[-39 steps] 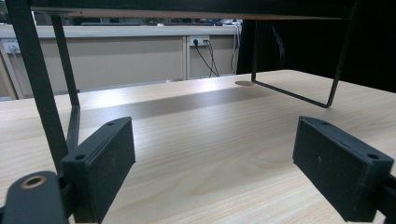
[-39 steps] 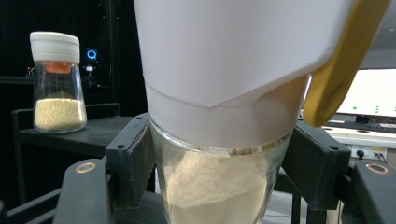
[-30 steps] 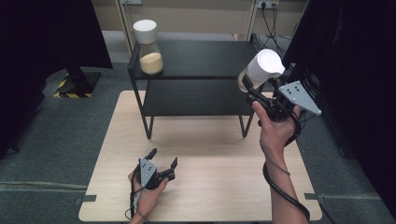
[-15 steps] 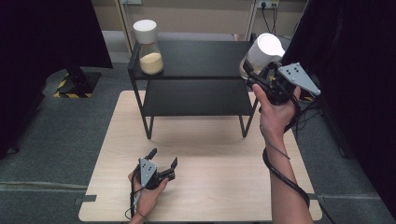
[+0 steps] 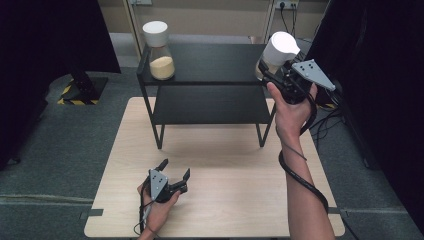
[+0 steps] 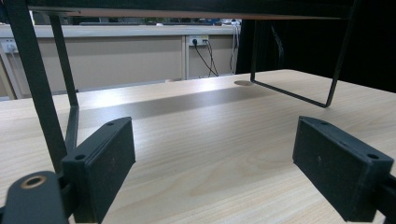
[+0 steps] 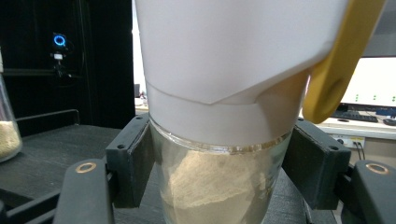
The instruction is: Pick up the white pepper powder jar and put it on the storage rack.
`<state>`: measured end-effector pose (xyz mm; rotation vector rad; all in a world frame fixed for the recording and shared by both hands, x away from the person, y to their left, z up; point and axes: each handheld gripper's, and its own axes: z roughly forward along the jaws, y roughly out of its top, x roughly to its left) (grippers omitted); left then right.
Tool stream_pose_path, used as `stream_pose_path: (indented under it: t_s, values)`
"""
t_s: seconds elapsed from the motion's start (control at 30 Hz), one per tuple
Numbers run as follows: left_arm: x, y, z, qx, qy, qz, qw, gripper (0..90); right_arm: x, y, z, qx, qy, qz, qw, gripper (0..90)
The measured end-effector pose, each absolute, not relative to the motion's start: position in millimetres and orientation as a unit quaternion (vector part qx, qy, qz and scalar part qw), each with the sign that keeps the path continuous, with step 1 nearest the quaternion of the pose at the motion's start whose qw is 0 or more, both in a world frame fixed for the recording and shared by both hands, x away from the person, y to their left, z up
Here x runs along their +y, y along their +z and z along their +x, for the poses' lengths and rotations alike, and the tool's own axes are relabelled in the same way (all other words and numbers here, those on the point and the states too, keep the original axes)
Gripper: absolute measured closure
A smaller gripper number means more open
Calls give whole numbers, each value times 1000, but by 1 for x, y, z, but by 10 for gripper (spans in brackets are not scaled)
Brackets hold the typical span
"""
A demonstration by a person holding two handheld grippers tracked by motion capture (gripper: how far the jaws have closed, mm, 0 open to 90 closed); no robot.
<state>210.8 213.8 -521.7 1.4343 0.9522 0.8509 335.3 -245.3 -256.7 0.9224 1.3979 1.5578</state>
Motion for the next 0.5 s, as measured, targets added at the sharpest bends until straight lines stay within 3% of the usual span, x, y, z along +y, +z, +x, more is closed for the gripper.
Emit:
stream_pose_path:
  t_s: [0.5]
  values:
    - [214,-522,211,405,362,612,574,124,-241,-256,344,567,607,365,419,309]
